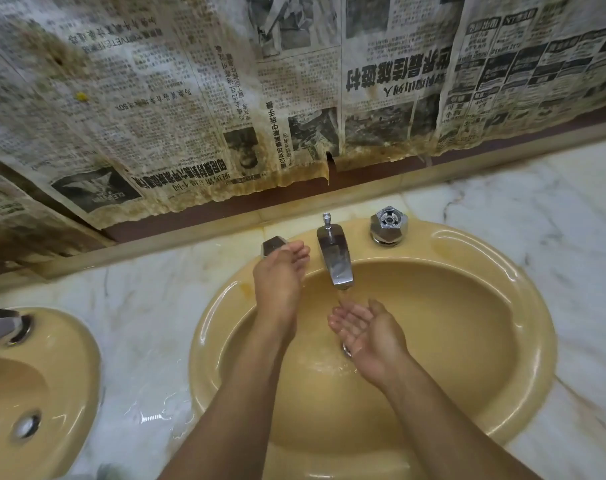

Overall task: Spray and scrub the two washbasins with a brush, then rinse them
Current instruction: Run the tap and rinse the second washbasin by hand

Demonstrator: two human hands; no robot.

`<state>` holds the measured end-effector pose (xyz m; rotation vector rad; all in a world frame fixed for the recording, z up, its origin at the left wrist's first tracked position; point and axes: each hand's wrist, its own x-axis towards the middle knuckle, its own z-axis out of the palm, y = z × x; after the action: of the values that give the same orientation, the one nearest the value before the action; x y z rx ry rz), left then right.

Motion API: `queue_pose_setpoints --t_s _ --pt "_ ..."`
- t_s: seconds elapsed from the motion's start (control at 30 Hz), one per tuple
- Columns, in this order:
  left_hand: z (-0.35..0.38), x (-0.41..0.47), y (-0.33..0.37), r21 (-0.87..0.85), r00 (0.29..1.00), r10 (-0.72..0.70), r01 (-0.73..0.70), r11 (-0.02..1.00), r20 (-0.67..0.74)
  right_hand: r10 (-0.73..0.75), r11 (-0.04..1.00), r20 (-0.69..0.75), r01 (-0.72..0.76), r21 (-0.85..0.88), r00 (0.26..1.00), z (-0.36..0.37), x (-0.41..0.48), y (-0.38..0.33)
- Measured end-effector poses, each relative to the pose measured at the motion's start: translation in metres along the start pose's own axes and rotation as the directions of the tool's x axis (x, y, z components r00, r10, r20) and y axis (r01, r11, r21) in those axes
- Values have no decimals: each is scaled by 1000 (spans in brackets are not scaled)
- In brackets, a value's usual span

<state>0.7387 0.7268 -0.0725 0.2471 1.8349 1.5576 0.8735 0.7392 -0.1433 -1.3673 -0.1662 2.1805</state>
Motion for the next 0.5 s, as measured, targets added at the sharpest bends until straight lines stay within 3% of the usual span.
queue_pose_setpoints --t_s 0.1,0.2,0.27,0.37,0.43,0.5 --pt "-10 12 2 199 970 244 -241 950 6 140 956 62 -151 252 988 4 -3 1" --pt "-22 18 2 443 893 448 -386 809 -41 123 945 88 -144 292 988 17 -12 -15" --pt "-27 28 -2 558 878 479 -399 728 2 119 953 102 -143 267 988 20 -21 -24" --pt "-31 43 -11 742 884 431 -411 529 182 122 962 90 -140 233 988 15 -38 -36" --pt "-30 50 -18 709 885 383 -447 545 264 101 966 84 -118 228 991 14 -50 -44" --pt "-29 55 -20 649 871 416 -477 593 259 55 974 93 -74 213 994 18 -61 -54"
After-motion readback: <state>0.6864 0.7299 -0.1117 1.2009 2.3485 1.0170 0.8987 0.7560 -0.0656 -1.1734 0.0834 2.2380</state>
